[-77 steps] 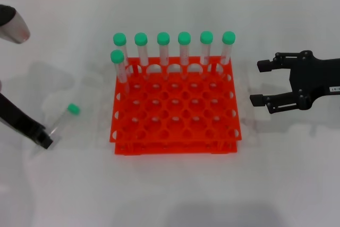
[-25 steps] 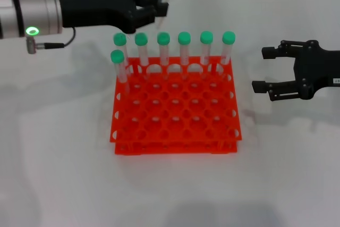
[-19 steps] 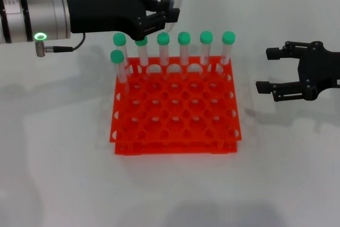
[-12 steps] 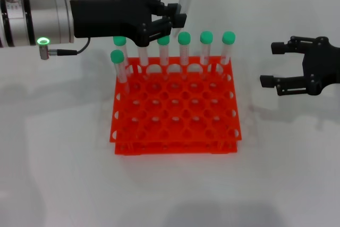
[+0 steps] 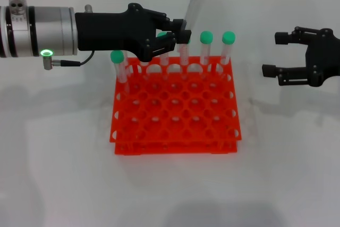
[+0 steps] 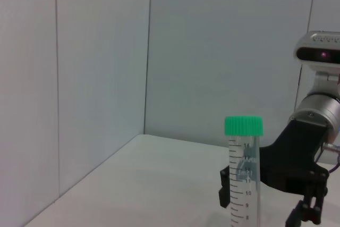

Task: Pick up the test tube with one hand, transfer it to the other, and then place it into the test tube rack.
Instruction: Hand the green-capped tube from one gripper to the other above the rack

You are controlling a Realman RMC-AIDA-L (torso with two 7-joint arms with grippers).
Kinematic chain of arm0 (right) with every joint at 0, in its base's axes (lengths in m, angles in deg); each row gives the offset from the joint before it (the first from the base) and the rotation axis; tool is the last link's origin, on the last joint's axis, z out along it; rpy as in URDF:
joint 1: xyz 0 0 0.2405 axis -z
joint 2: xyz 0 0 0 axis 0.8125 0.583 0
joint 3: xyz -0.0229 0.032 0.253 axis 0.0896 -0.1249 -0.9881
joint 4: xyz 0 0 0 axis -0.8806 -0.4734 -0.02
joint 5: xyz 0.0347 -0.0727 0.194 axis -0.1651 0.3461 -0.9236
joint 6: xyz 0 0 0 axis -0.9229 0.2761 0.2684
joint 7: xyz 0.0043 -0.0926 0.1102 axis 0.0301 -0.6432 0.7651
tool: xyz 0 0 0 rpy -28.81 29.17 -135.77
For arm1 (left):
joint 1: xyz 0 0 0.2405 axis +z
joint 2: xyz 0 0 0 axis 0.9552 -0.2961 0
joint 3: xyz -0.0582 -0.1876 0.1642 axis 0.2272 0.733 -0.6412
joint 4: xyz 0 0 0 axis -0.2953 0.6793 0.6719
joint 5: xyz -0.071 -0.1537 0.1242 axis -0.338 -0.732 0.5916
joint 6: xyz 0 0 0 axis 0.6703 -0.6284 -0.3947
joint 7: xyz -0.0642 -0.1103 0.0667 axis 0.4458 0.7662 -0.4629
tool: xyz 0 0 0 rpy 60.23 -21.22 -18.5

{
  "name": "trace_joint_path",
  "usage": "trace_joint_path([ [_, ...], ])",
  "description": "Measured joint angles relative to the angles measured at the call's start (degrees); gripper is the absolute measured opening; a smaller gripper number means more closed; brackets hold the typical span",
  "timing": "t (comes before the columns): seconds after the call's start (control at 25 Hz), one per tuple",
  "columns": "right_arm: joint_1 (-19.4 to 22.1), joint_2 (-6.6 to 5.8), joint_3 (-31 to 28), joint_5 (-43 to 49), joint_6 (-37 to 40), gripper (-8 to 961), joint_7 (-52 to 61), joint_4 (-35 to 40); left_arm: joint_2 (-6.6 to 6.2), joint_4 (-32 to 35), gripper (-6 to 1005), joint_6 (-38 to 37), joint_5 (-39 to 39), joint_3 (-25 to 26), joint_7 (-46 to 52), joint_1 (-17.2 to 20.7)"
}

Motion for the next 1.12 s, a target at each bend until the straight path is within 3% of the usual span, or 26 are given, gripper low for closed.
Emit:
trace_joint_path([
  [0.56,0.08,0.01,-0.03,-1.64,-0.33,839,-0.05,-0.5,0.1,-0.06,195,-0.42,-0.14,-0.01,0.15,0.28],
  [1.12,0.96,-0.19,-1.93,-10.06,1.26,838,3.33,-1.82,0.25,-0.06,195,-0.32,-0.06,-0.02,0.11,0.45],
])
